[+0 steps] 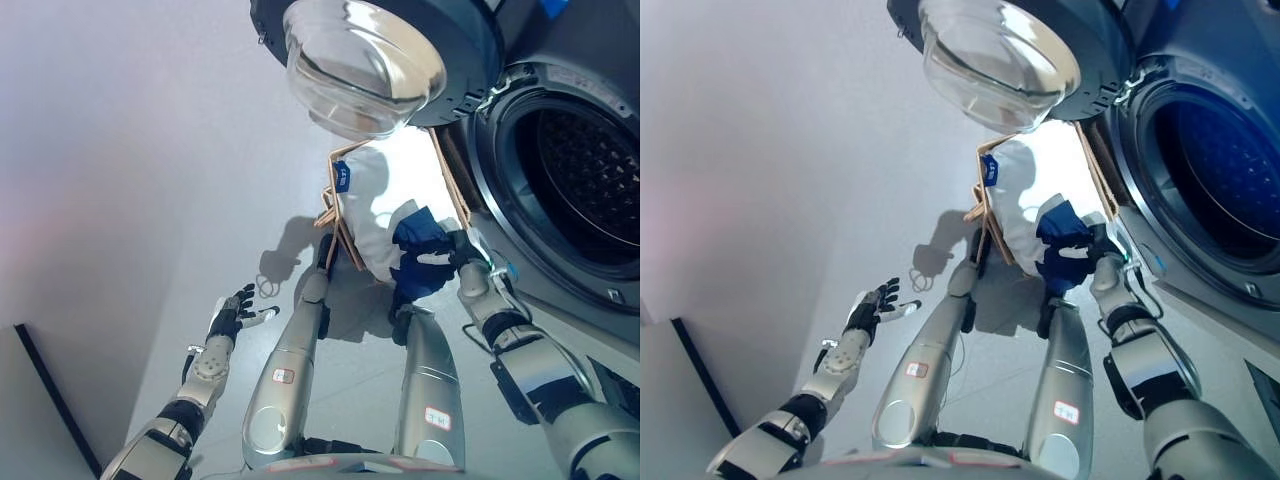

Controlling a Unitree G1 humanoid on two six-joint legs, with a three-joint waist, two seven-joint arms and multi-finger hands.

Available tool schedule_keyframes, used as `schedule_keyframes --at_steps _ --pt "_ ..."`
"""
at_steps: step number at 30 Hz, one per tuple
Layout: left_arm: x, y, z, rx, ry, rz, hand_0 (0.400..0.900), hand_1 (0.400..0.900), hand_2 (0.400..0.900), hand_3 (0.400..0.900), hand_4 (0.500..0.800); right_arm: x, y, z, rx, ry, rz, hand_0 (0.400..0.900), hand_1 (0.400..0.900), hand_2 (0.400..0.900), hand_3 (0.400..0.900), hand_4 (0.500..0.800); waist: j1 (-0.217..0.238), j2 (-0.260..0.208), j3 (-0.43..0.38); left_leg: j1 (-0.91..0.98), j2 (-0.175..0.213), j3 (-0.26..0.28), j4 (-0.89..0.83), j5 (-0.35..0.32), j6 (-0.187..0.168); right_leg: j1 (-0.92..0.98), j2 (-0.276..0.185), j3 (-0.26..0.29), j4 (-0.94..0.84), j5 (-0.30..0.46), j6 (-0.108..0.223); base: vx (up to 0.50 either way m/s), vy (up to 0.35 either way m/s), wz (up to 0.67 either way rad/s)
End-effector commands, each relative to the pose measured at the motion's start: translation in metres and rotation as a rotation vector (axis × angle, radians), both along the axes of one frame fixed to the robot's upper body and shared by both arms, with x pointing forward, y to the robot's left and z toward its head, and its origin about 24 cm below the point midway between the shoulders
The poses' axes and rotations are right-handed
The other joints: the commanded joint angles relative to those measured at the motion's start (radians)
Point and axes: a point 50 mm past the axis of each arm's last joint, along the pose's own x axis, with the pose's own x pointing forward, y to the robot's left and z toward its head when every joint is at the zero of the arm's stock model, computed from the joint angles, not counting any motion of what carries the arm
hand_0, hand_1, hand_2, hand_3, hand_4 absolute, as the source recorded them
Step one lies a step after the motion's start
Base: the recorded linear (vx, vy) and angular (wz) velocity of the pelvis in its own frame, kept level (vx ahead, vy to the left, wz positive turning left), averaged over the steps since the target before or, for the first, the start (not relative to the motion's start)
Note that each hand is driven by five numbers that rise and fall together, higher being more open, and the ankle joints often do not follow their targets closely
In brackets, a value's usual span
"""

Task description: Put the clothes in the basket into the washing machine.

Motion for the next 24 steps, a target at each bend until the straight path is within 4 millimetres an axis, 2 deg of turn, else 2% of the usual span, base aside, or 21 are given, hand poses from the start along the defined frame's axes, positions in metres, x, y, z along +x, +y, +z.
schedule_keyframes --at_steps 1,3,5,6,7,8,9,10,11,13,14,17,21,23,24 --pt "-0.037 0.02 -0.021 0.025 0.082 0.114 0.9 0.9 0.9 0.9 0.8 -0.033 -0.008 -0.029 0.182 -0.037 -0.14 0.4 0.4 0.4 0.4 0.5 -0.034 -0.002 -0.059 0.022 -0.064 0.023 0.003 -0.08 0.031 0.116 0.034 -0.031 -0.253 0.148 0.007 0.03 0.024 -0.19" --pt "-0.043 0.018 -0.025 0.027 0.095 0.118 0.9 0.9 0.9 0.9 0.8 -0.054 -0.006 -0.048 0.364 -0.074 -0.27 0.4 0.4 0.4 0.4 0.5 -0.051 -0.005 -0.068 0.046 -0.063 0.029 -0.004 -0.082 0.033 0.146 0.035 -0.023 -0.28 0.157 0.01 0.03 0.017 -0.13" --pt "-0.048 0.019 -0.027 0.031 0.101 0.126 0.9 0.9 0.9 0.9 0.8 -0.063 -0.005 -0.055 0.505 -0.13 -0.361 0.4 0.4 0.4 0.4 0.5 -0.063 -0.002 -0.075 0.064 -0.062 0.033 -0.009 -0.087 0.034 0.164 0.034 -0.019 -0.298 0.163 0.012 0.08 0.023 -0.11" --pt "-0.051 0.018 -0.028 0.031 0.105 0.127 0.9 0.9 0.9 0.9 0.8 -0.064 -0.006 -0.054 0.613 -0.2 -0.445 0.4 0.4 0.4 0.4 0.5 -0.069 -0.003 -0.084 0.088 -0.065 0.034 -0.015 -0.115 0.031 0.182 0.031 -0.005 -0.304 0.142 0.019 0.08 0.049 0.04" --pt "-0.05 0.001 -0.033 0.045 0.133 0.052 0.9 0.9 0.9 0.9 0.8 -0.028 0.017 -0.035 0.613 -0.234 -0.515 0.4 0.4 0.4 0.4 0.5 -0.026 0.038 -0.107 0.09 -0.073 0.034 -0.018 -0.096 0.035 0.194 0.023 -0.019 -0.323 0.162 0.015 0.08 0.053 0.09" --pt "-0.052 0.004 -0.033 0.061 0.125 0.08 0.9 0.9 0.9 0.9 0.8 -0.026 0.018 -0.031 0.697 -0.296 -0.53 0.4 0.4 0.4 0.4 0.5 -0.025 0.048 -0.112 0.1 -0.072 0.036 -0.023 -0.097 0.039 0.202 0.021 -0.019 -0.33 0.17 0.017 0.01 0.065 0.18" --pt "-0.055 0.004 -0.034 0.079 0.13 0.056 0.9 0.9 0.9 0.9 0.8 -0.009 -0.005 -0.005 0.798 -0.414 -0.623 0.4 0.4 0.4 0.4 0.5 -0.011 0.063 -0.132 0.113 -0.076 0.035 -0.031 -0.103 0.039 0.217 0.015 -0.021 -0.344 0.169 0.02 0.05 0.047 0.05" --pt "-0.053 0.009 -0.029 0.077 0.1 0.058 0.9 0.9 0.9 0.9 0.8 0.004 -0.025 0.024 0.81 -0.526 -0.621 0.4 0.4 0.4 0.4 0.5 0.002 0.075 -0.139 0.119 -0.077 0.038 -0.033 -0.107 0.04 0.224 0.014 -0.016 -0.352 0.174 0.022 0.05 0.061 -0.11" --pt "-0.057 0.013 -0.029 0.071 0.093 0.063 0.9 0.9 0.9 0.9 0.8 0.015 -0.025 0.044 0.863 -0.621 -0.621 0.4 0.4 0.4 0.4 0.5 0.003 0.08 -0.145 0.126 -0.072 0.048 -0.039 -0.11 0.041 0.225 0.016 -0.005 -0.361 0.182 0.026 0.02 0.078 -0.33" --pt "-0.062 0.008 -0.033 0.053 0.121 0.055 0.9 0.9 0.9 0.9 0.8 0.014 -0.018 0.039 0.932 -0.646 -0.642 0.4 0.4 0.4 0.4 0.5 -0.001 0.077 -0.156 0.133 -0.067 0.063 -0.039 -0.116 0.043 0.234 0.02 0.013 -0.377 0.187 0.03 0.04 0.068 -0.44" --pt "-0.066 0.004 -0.037 0.039 0.145 0.053 0.9 0.9 0.9 0.9 0.8 0.013 -0.023 0.041 1.0 -0.698 -0.685 0.4 0.4 0.4 0.4 0.5 0.002 0.079 -0.165 0.139 -0.067 0.064 -0.04 -0.12 0.044 0.241 0.022 0.022 -0.386 0.189 0.031 0.05 0.027 -0.28" --pt "-0.07 0.007 -0.039 0.038 0.166 0.064 0.9 0.9 0.9 0.9 0.8 0.018 -0.027 0.052 1.038 -0.752 -0.688 0.4 0.4 0.4 0.4 0.5 0.005 0.078 -0.18 0.148 -0.062 0.07 -0.047 -0.122 0.044 0.254 0.025 0.03 -0.407 0.194 0.032 0.04 -0.003 -0.11" --pt "-0.077 0.007 -0.043 0.026 0.196 0.057 0.9 0.9 0.9 0.9 0.8 0.025 -0.044 0.079 1.094 -0.869 -0.706 0.4 0.4 0.4 0.4 0.5 0.006 0.08 -0.207 0.166 -0.06 0.072 -0.059 -0.125 0.042 0.276 0.027 0.036 -0.433 0.2 0.032 0.03 -0.009 -0.05" --pt "-0.08 0.009 -0.044 0.022 0.21 0.061 0.9 0.9 0.9 0.9 0.8 0.03 -0.05 0.098 1.106 -0.93 -0.699 0.4 0.4 0.4 0.4 0.5 0.011 0.084 -0.221 0.169 -0.059 0.074 -0.066 -0.119 0.04 0.277 0.029 0.04 -0.443 0.212 0.032 0.04 -0.008 -0.07" --pt "-0.083 0.008 -0.046 0.015 0.22 0.063 0.9 0.9 0.9 0.9 0.8 0.033 -0.056 0.115 1.146 -1.015 -0.714 0.4 0.4 0.4 0.4 0.5 0.013 0.088 -0.231 0.18 -0.06 0.075 -0.071 -0.127 0.039 0.286 0.028 0.045 -0.45 0.206 0.032 0.06 -0.006 -0.07"
